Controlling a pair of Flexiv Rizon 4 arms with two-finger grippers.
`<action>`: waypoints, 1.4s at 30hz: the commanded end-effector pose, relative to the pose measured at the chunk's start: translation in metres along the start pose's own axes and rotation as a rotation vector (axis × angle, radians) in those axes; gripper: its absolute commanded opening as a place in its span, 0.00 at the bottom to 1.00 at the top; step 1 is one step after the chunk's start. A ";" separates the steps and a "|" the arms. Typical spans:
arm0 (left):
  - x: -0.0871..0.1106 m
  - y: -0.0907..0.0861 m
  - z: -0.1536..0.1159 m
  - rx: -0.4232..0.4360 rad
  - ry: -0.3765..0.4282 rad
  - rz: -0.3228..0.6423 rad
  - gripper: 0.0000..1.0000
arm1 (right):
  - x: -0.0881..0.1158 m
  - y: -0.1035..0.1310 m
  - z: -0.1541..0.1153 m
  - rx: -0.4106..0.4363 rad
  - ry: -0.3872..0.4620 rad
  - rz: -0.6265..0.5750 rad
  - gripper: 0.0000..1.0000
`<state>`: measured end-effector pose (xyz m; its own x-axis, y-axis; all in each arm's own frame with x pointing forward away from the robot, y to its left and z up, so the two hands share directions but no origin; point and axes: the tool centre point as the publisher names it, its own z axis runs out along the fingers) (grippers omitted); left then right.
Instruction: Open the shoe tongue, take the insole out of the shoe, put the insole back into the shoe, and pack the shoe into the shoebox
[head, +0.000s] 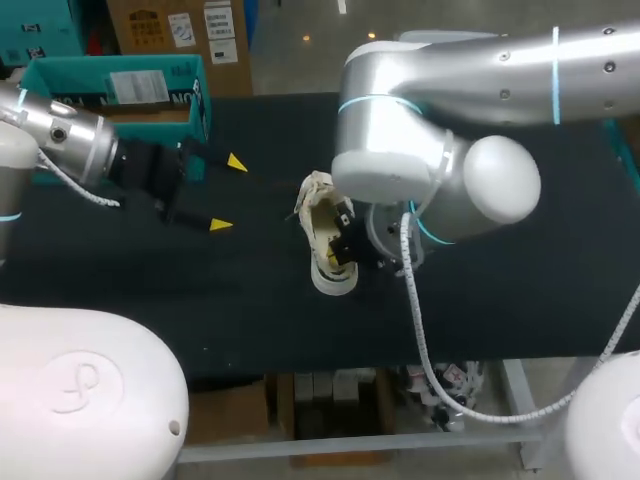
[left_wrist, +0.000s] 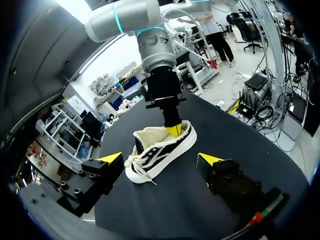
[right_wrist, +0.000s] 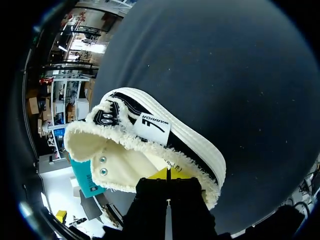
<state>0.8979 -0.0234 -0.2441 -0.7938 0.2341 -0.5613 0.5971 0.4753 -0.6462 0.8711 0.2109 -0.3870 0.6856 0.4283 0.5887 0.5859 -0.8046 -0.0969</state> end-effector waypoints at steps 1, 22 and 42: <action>0.004 -0.009 -0.013 -0.035 -0.021 -0.016 1.00 | 0.002 -0.005 0.020 -0.028 -0.126 -0.003 0.00; 0.018 -0.007 -0.008 -0.012 0.052 -0.318 1.00 | 0.012 0.010 -0.034 0.353 0.090 -0.067 0.00; 0.020 -0.008 -0.011 -0.157 0.116 -0.364 1.00 | 0.024 0.019 -0.070 0.672 -0.072 -0.402 1.00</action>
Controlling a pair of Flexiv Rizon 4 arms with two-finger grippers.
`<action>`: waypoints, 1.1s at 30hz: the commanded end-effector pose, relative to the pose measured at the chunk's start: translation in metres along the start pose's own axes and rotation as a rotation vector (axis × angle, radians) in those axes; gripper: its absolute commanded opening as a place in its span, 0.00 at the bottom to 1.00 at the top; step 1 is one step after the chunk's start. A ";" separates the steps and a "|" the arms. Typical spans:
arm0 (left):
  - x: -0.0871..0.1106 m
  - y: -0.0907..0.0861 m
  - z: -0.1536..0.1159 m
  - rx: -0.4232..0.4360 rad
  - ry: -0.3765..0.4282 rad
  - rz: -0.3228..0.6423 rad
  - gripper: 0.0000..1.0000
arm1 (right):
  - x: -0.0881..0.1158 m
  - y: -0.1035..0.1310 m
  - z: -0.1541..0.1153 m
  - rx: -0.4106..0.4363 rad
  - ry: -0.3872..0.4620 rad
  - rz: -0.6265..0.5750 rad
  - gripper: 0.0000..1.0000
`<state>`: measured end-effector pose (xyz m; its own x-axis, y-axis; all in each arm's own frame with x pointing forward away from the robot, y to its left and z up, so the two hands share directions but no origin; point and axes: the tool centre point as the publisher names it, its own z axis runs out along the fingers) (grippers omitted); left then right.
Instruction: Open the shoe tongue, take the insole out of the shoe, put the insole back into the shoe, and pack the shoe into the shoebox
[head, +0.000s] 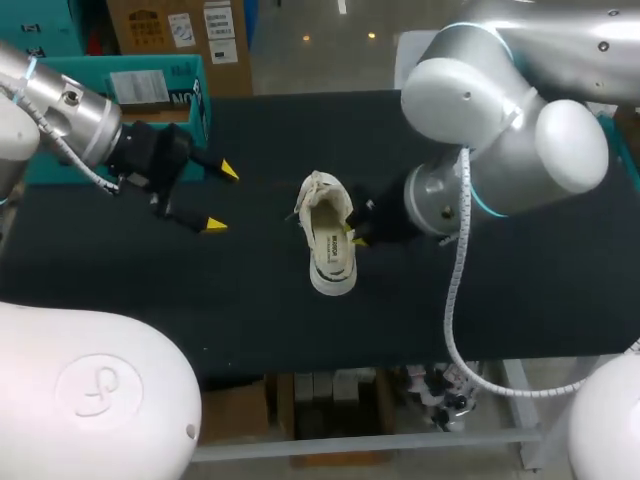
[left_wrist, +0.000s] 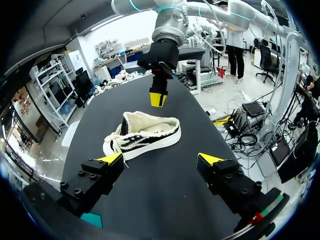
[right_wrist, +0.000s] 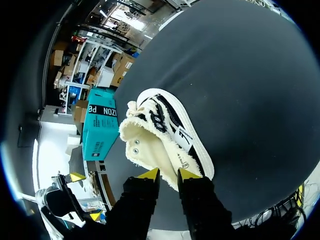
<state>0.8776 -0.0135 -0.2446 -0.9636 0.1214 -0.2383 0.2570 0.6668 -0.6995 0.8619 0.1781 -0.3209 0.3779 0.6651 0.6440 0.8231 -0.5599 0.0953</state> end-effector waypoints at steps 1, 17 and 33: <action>0.002 0.000 0.000 0.001 -0.007 0.000 1.00 | 0.003 0.006 0.001 0.620 -0.019 -0.002 1.00; -0.008 -0.029 0.045 -0.184 -0.122 -0.458 1.00 | -0.001 0.027 -0.011 0.674 -0.105 -0.276 1.00; -0.010 -0.018 0.068 -0.231 -0.122 -0.640 1.00 | -0.036 0.072 -0.032 0.813 -0.162 -0.685 1.00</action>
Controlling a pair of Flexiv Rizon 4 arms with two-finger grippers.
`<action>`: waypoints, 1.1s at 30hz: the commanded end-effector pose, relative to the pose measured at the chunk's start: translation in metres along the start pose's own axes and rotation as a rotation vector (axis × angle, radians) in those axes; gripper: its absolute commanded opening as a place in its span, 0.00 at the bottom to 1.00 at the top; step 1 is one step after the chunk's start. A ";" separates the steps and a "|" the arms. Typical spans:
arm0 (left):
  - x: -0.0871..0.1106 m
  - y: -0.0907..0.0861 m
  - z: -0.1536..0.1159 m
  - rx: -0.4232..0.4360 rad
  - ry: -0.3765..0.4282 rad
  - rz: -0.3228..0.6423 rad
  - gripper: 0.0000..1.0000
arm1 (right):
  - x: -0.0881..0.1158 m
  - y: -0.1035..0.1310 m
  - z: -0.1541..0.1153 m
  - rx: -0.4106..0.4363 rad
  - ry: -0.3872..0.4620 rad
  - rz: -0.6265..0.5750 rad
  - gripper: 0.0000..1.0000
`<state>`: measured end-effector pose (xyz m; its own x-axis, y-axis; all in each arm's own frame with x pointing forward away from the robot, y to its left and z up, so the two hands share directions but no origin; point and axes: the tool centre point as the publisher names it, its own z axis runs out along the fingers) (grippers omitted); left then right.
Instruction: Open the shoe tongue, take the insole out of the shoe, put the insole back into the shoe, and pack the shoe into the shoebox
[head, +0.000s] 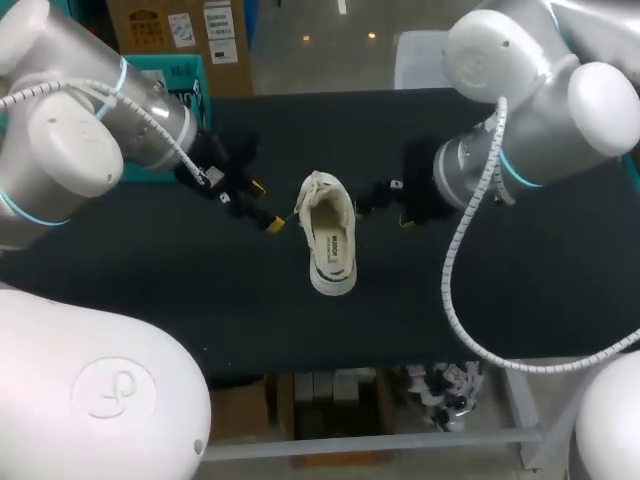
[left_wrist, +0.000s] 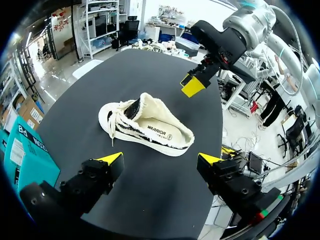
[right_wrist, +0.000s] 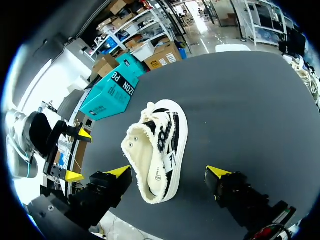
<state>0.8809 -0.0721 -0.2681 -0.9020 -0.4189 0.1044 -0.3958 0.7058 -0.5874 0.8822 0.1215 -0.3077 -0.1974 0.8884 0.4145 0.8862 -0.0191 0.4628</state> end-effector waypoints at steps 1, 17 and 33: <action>-0.005 -0.002 0.009 -0.022 -0.014 0.006 1.00 | -0.025 0.009 -0.002 0.788 0.149 -0.071 1.00; -0.001 -0.010 0.028 -0.061 0.001 -0.141 1.00 | -0.048 0.016 -0.004 0.807 0.180 -0.215 1.00; 0.000 -0.017 0.057 -0.133 -0.056 -0.379 1.00 | -0.070 0.026 -0.013 0.631 0.189 -0.425 1.00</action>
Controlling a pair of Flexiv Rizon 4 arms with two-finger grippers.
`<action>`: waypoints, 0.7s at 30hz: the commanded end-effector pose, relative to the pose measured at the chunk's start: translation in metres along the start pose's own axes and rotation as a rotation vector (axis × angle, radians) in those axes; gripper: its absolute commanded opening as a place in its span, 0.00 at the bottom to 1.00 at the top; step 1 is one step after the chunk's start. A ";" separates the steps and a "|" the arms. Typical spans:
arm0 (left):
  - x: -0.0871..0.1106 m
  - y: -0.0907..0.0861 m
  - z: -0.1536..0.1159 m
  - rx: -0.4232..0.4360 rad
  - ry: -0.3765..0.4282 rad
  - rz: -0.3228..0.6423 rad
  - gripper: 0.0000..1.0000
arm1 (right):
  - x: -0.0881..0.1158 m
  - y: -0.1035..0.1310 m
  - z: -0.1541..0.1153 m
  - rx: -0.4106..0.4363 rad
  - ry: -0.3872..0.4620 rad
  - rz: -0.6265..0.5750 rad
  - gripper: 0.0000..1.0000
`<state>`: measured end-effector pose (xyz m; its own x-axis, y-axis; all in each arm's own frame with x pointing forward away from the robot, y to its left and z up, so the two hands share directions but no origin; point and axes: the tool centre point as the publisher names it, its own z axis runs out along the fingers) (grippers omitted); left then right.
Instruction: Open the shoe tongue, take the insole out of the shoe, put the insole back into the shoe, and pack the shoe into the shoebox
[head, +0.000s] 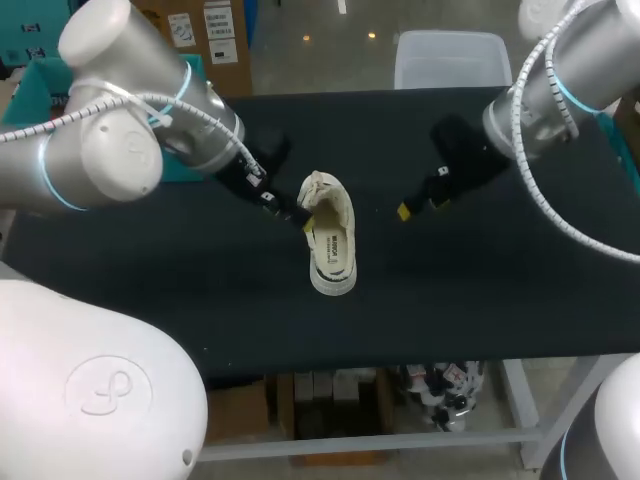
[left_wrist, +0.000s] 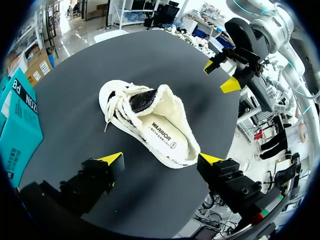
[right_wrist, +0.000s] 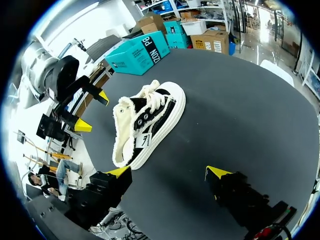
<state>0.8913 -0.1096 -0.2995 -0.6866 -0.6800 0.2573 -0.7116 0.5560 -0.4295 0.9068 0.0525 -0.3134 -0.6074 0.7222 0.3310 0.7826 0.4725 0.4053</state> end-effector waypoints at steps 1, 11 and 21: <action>-0.001 -0.008 0.009 -0.019 -0.020 -0.028 1.00 | -0.004 0.005 0.002 0.328 0.128 0.010 1.00; -0.010 -0.017 0.031 -0.097 -0.023 -0.092 1.00 | -0.001 -0.009 -0.003 0.199 0.069 0.201 1.00; -0.014 -0.023 0.048 -0.122 -0.101 -0.137 1.00 | 0.001 -0.019 -0.005 0.130 0.033 0.202 1.00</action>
<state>0.9196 -0.1266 -0.3308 -0.5761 -0.7806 0.2424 -0.8082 0.4998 -0.3115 0.9000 0.0427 -0.3183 -0.4391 0.7870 0.4333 0.8980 0.4002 0.1831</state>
